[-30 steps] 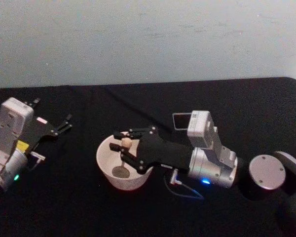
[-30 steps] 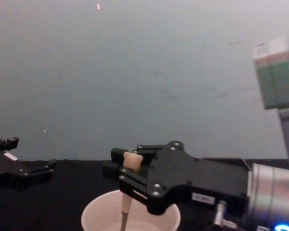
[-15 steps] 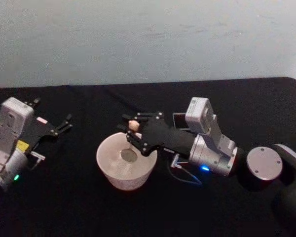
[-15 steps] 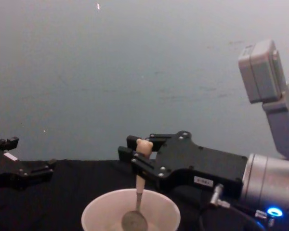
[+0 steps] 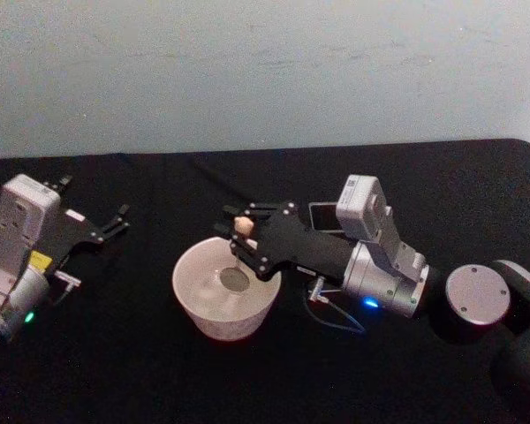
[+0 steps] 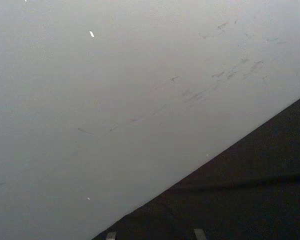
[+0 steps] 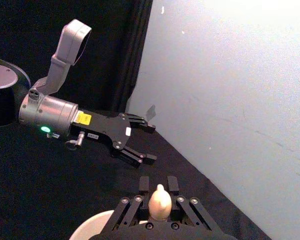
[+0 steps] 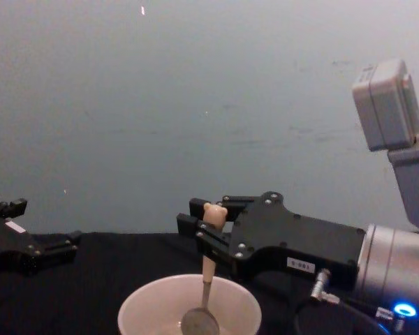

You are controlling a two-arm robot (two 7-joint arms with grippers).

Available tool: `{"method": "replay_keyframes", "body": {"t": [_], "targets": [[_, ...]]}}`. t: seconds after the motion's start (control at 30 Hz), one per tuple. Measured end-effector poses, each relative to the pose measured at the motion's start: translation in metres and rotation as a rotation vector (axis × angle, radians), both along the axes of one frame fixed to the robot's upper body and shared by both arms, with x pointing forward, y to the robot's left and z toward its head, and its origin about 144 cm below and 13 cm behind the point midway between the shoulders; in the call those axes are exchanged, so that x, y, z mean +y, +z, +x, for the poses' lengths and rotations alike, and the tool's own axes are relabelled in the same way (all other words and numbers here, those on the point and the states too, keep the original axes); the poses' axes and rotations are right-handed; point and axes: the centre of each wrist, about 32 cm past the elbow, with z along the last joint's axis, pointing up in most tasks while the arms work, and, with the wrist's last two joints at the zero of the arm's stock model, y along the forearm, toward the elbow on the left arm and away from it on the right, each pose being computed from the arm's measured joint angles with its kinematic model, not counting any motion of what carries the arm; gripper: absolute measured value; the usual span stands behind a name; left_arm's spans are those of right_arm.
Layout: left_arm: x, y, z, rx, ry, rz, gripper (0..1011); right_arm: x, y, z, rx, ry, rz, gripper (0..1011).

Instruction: Pick up the stirring spoon with one hand, stir inside the cup, then place it back in its original position.

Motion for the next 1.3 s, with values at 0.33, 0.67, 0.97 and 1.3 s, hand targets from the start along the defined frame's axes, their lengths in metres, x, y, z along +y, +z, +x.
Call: {"method": "replay_keyframes", "body": {"t": [0.33,0.67,0.97,1.3], "targets": [[0.000,0.000,0.000,0.000,0.000,0.000,1001,0.000,0.001,-0.001,-0.003,0.002,0.001,213],[0.000,0.000,0.000,0.000,0.000,0.000,1001,-0.004,0.024,-0.003,-0.036,-0.017,0.057,213],[0.000,0.000,0.000,0.000,0.000,0.000,1001,-0.051,0.085,-0.023,-0.117,-0.251,0.149,213],[0.000,0.000,0.000,0.000,0.000,0.000,1001,-0.065,0.080,-0.034,-0.071,-0.324,0.092,214]]}}
